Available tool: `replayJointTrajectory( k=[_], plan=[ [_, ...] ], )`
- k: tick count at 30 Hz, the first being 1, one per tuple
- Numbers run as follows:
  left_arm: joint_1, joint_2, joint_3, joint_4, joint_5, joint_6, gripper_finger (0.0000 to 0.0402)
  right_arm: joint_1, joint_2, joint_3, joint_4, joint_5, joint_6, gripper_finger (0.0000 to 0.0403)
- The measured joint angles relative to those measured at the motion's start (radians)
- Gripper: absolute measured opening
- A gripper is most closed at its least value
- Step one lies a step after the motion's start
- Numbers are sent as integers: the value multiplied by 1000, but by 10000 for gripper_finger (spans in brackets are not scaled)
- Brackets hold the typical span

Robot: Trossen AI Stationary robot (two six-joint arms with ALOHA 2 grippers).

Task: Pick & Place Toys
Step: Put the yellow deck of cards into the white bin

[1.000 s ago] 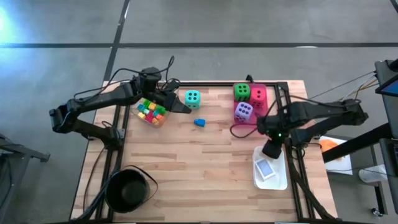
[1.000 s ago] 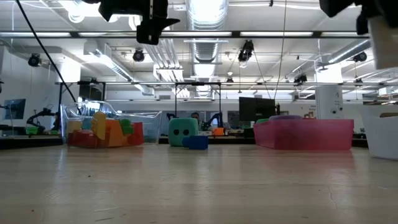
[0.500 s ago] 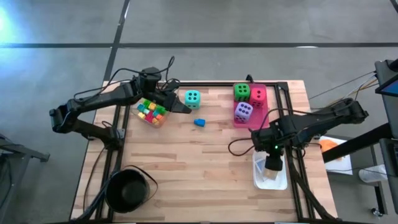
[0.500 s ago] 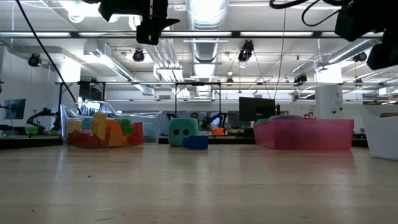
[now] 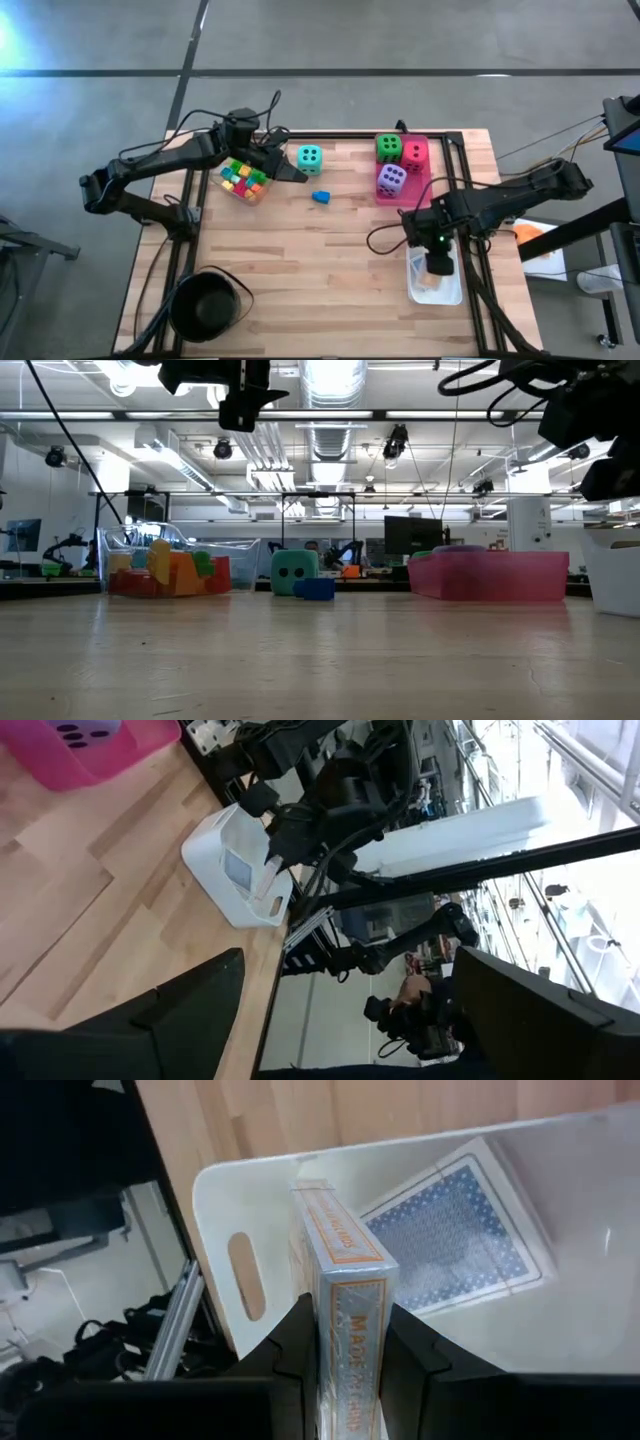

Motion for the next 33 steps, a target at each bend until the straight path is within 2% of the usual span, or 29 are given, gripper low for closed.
replayJointTrajectory(
  k=[8, 15, 24, 29, 33],
  plan=[
    [-1, 0, 0, -50, 0, -3, 360, -72, -8, -25, 19, -13, -73, 59],
    [-4, 0, 0, -58, 27, -3, 360, -198, -66, -85, 80, -133, -98, 59],
    [-3, 0, 0, -58, 31, -3, 360, -313, -155, -151, 111, -343, -98, 59],
    [-3, 0, 0, -58, 31, -3, 360, -334, -139, -192, 124, -367, -99, 59],
    [-3, 0, 0, -58, 31, -3, 360, -335, -111, -208, 130, -337, -122, 59]
  ],
)
